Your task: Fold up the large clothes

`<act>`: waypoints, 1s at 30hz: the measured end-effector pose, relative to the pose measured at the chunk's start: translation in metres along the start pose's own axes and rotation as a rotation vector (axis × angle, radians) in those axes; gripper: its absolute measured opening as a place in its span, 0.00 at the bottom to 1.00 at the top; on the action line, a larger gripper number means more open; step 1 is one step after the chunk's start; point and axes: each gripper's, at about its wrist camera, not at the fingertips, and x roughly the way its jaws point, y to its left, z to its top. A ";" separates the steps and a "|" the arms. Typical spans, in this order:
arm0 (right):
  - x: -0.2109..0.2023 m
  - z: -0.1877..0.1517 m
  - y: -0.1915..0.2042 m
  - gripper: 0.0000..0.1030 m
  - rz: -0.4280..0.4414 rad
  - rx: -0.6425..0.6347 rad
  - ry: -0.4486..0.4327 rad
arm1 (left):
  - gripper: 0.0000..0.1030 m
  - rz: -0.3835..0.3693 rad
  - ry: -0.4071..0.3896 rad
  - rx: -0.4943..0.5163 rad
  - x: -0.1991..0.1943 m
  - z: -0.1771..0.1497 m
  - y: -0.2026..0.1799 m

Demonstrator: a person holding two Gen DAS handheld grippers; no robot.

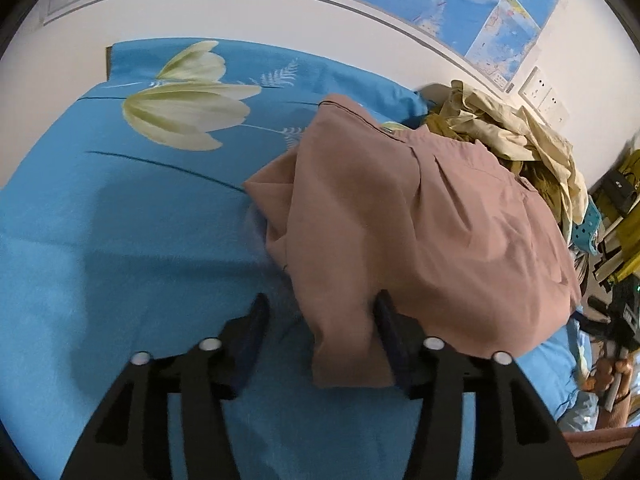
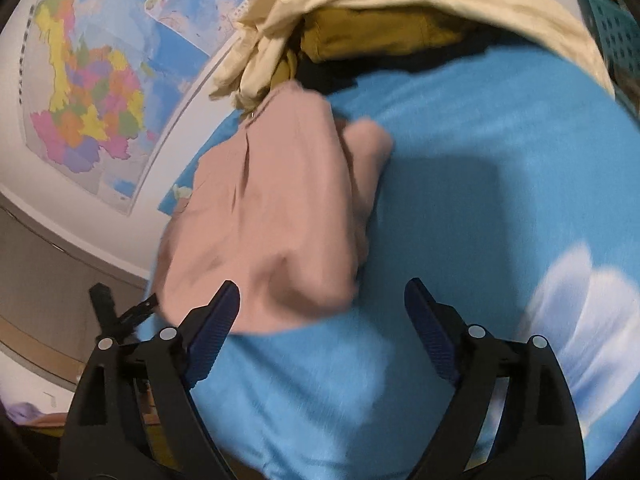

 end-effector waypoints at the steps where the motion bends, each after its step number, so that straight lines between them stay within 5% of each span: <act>1: 0.000 -0.004 0.000 0.82 0.006 0.009 0.011 | 0.54 -0.004 0.002 -0.003 -0.005 -0.003 0.000; 10: 0.023 -0.018 0.028 0.84 0.058 -0.022 0.093 | 0.63 -0.122 0.044 -0.003 -0.038 -0.035 -0.008; 18: 0.047 -0.008 0.044 0.87 0.074 -0.043 0.065 | 0.64 -0.293 0.142 0.030 -0.004 -0.049 -0.046; 21: 0.051 -0.005 0.046 0.87 0.078 -0.037 0.049 | 0.73 -0.320 0.131 0.032 0.002 -0.044 -0.053; 30: 0.067 0.002 0.056 0.89 0.067 -0.021 0.003 | 0.83 -0.422 0.090 -0.126 0.025 -0.020 -0.047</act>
